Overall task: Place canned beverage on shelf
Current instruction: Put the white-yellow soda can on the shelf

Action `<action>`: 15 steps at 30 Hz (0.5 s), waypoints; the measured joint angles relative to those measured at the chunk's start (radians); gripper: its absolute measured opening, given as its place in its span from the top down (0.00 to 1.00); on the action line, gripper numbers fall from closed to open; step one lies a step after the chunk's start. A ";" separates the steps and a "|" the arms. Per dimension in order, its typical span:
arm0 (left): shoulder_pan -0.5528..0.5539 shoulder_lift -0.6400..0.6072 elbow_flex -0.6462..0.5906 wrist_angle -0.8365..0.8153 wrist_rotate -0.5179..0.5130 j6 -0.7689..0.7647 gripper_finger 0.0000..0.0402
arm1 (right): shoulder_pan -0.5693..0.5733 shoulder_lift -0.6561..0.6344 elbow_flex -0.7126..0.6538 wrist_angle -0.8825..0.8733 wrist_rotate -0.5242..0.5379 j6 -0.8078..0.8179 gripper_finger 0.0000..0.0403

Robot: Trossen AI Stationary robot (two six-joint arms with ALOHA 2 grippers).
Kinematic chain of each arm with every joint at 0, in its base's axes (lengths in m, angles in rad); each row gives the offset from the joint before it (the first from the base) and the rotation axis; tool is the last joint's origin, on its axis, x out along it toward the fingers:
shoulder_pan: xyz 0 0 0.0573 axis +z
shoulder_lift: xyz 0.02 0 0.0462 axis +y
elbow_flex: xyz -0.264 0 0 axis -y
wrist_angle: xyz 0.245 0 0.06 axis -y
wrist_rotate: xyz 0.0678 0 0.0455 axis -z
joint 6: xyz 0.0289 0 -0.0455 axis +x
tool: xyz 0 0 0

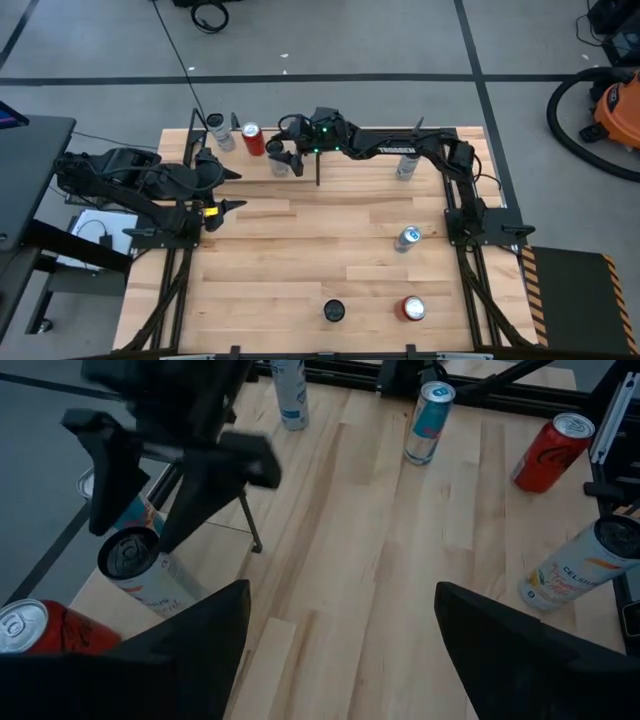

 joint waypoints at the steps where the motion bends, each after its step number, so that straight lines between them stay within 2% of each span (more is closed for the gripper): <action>1: 0.000 0.000 0.000 0.000 0.000 0.000 0.21 | 0.005 -0.009 0.000 0.003 -0.014 0.000 0.23; 6: 0.000 0.000 0.000 0.000 0.000 0.000 0.21 | 0.028 -0.053 0.000 0.006 -0.098 -0.002 0.23; 11: 0.000 0.000 0.000 0.000 0.000 -0.001 0.21 | 0.046 -0.131 0.002 -0.014 -0.051 -0.003 0.23; 15: 0.001 0.000 0.000 0.000 0.000 0.000 0.21 | 0.040 -0.165 0.131 -0.309 0.053 -0.004 0.23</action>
